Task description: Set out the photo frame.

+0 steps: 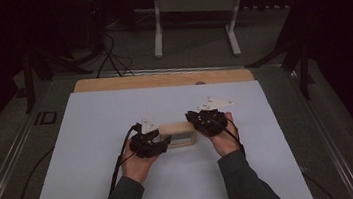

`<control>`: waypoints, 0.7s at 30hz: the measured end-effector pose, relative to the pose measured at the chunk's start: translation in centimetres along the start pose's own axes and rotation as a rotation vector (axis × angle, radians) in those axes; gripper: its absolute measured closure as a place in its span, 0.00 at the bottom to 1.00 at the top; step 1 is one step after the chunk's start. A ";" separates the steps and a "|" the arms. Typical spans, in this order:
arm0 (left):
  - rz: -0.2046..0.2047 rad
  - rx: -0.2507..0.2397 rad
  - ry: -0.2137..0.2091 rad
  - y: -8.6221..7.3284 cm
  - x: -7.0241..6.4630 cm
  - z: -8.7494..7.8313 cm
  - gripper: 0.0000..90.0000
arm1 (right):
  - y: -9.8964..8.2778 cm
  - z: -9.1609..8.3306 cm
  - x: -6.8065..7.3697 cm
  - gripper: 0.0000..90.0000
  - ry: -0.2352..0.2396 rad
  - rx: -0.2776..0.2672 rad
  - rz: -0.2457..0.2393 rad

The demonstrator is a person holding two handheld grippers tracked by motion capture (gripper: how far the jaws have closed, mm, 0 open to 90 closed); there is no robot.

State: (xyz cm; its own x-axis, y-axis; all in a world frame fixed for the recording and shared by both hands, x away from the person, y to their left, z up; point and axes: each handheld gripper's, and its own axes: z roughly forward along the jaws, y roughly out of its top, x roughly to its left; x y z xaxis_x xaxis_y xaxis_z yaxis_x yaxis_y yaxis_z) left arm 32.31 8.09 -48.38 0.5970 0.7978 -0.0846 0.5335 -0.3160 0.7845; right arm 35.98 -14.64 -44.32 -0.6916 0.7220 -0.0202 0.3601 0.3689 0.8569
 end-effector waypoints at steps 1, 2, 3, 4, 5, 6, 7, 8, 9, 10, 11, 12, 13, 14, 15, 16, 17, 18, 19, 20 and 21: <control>0.000 0.000 0.000 0.0 0.0 0.0 0.53 | 0.0 0.0 0.0 0.88 0.000 0.000 0.000; 0.001 0.001 0.001 0.0 0.0 0.0 0.53 | 0.0 -0.1 -0.1 0.84 0.006 -0.010 0.005; 0.002 0.002 0.001 0.0 0.1 0.0 0.53 | 0.0 -0.2 -0.2 0.76 0.019 -0.027 0.016; 0.001 0.003 0.002 0.0 0.1 0.0 0.53 | 0.0 -0.6 -0.4 0.66 0.050 -0.050 0.030; 0.001 0.003 0.002 0.0 0.1 0.0 0.53 | 0.0 -0.6 -0.4 0.66 0.050 -0.050 0.030; 0.001 0.002 0.001 0.0 0.2 0.0 0.53 | 0.1 -1.0 -0.5 0.57 0.081 -0.062 0.026; 0.001 0.002 0.001 0.0 0.2 0.0 0.53 | 0.1 -1.0 -0.5 0.57 0.081 -0.062 0.026; 0.000 0.001 0.001 0.0 0.2 -0.1 0.53 | 0.0 -1.2 -0.6 0.54 0.091 -0.066 0.020; 0.001 0.001 -0.001 0.0 0.2 0.0 0.54 | -0.1 -1.5 -0.6 0.51 0.106 -0.073 0.014; 0.004 0.001 -0.001 -0.1 0.2 0.0 0.53 | -0.3 -1.7 -0.7 0.45 0.132 -0.075 0.009; 0.004 0.001 -0.001 -0.1 0.2 0.0 0.54 | -0.3 -1.7 -0.7 0.45 0.132 -0.075 0.009; 0.003 0.001 0.001 -0.1 0.3 0.1 0.54 | -0.7 -1.7 -0.8 0.41 0.148 -0.054 -0.001; 0.003 0.001 0.001 -0.1 0.3 0.1 0.54 | -0.7 -1.7 -0.8 0.41 0.148 -0.054 -0.001; -0.001 0.000 0.002 -0.1 0.3 0.1 0.54 | -1.2 -1.3 -0.8 0.40 0.156 -0.025 -0.005; -0.001 0.000 0.002 -0.1 0.3 0.1 0.54 | -1.2 -1.3 -0.8 0.40 0.156 -0.025 -0.005; 0.002 0.004 0.003 0.0 0.3 0.1 0.55 | -1.8 -0.8 -0.8 0.39 0.162 -0.002 0.003; 0.002 0.004 0.003 0.0 0.3 0.1 0.55 | -1.8 -0.8 -0.8 0.39 0.162 -0.002 0.003; 0.000 0.002 0.003 -0.1 0.3 0.1 0.55 | -2.1 -0.6 -0.9 0.39 0.163 0.006 0.005; 0.002 0.001 0.004 -0.1 0.4 0.1 0.55 | -2.5 -0.3 -0.9 0.39 0.165 0.017 0.012; 0.002 0.003 0.005 -0.1 0.4 0.2 0.55 | -2.8 -0.1 -1.0 0.39 0.169 0.025 0.019; 0.001 0.003 0.004 -0.1 0.4 0.2 0.55 | -3.1 0.0 -1.1 0.40 0.173 0.030 0.022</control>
State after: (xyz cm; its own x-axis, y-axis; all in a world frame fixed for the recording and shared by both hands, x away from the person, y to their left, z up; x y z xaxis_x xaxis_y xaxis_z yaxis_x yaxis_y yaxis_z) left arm 32.63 8.34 -48.61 0.5951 0.7995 -0.0811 0.5344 -0.3184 0.7829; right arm 35.61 -16.57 -46.97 -0.7798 0.6196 0.0891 0.3929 0.3737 0.8402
